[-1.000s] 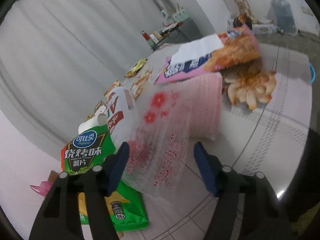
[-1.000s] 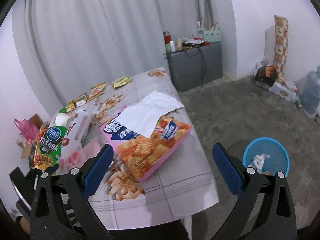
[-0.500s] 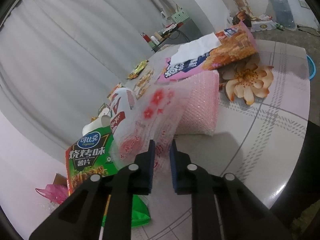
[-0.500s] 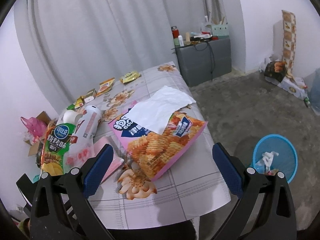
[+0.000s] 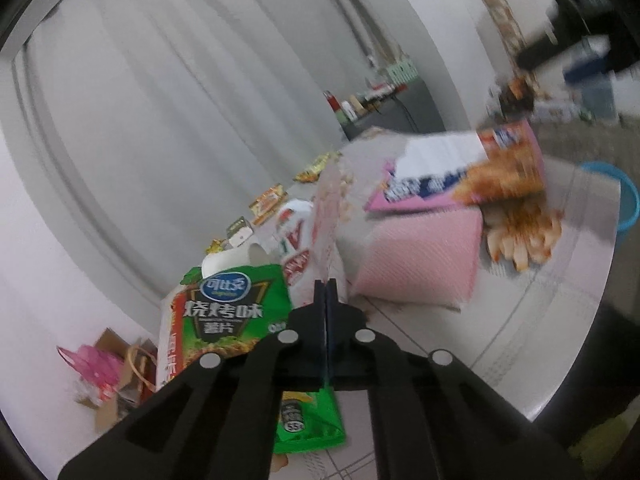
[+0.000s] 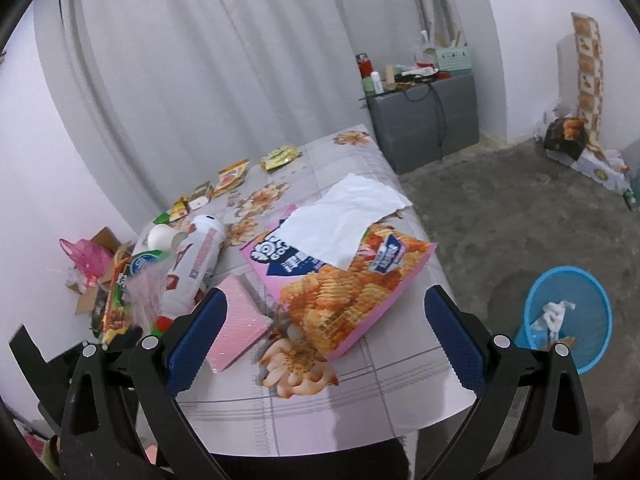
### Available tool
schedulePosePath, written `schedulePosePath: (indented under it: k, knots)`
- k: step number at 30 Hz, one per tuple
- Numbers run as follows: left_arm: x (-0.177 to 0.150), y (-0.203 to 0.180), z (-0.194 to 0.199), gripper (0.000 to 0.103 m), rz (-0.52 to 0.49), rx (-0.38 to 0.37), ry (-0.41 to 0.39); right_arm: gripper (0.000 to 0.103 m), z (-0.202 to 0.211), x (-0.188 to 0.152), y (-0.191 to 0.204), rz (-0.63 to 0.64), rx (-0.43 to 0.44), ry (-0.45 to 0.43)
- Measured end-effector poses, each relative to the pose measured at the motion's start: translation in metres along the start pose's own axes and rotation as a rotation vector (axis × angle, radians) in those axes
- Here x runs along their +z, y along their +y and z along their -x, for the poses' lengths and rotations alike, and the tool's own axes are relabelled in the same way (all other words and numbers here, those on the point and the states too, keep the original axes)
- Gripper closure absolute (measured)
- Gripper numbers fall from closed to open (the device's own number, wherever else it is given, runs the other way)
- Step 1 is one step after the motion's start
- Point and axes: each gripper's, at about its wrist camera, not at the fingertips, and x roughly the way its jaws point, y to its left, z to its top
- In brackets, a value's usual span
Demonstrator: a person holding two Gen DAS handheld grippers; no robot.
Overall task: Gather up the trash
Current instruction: 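Grasp the clear plastic bag with the left tool and lift it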
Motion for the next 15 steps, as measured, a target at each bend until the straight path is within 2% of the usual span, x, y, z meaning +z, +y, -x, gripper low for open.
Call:
schedulePosePath:
  k: [2,6,9,15]
  knots:
    - [0.005,0.016,0.003,0.102,0.072,-0.026,-0.013,0.009,-0.004,-0.002,0.007,0.028,0.030,0.015]
    - [0.010,0.053,0.006,0.103,0.267,-0.126,-0.008,0.009,-0.017,-0.008,0.033,0.130,0.094,0.047]
    - [0.011,0.072,0.006,0.103,0.357,-0.177,0.000,0.009,-0.036,-0.011,0.051,0.210,0.158,0.089]
    - [0.008,0.098,-0.002,0.103,0.517,-0.271,0.030,0.009,-0.081,-0.023,0.085,0.371,0.164,0.191]
